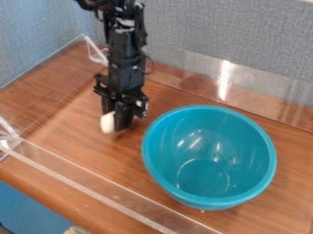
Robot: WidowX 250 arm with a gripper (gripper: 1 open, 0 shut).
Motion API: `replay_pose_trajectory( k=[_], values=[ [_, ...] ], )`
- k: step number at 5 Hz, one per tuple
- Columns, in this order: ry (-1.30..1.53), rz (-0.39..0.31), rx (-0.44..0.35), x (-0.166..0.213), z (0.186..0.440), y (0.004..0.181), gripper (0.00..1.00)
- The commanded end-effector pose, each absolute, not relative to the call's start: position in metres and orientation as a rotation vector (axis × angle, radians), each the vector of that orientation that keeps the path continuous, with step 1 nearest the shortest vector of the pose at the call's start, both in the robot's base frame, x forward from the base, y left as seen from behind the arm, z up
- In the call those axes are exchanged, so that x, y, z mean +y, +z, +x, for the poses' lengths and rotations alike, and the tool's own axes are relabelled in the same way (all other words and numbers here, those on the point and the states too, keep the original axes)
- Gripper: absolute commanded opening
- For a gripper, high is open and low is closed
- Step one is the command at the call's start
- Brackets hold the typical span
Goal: Remove the mushroom from inside the blue bowl and put it on the table
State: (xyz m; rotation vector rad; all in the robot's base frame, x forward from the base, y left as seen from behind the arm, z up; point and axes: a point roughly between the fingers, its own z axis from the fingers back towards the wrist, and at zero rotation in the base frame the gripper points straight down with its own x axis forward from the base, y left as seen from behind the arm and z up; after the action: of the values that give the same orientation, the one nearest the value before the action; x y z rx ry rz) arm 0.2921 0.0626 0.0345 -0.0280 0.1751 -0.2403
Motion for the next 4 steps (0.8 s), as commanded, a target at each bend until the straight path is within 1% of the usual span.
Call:
replay_pose_trajectory(
  k=[1, 3, 4],
  values=[
    [-0.262, -0.012, 0.118, 0.063, 0.306, 0.047, 0.0],
    [-0.106, -0.036, 0.105, 0.059, 0.289, 0.063, 0.0],
    [-0.12, -0.041, 0.113, 0.062, 0.288, 0.062, 0.0]
  ],
)
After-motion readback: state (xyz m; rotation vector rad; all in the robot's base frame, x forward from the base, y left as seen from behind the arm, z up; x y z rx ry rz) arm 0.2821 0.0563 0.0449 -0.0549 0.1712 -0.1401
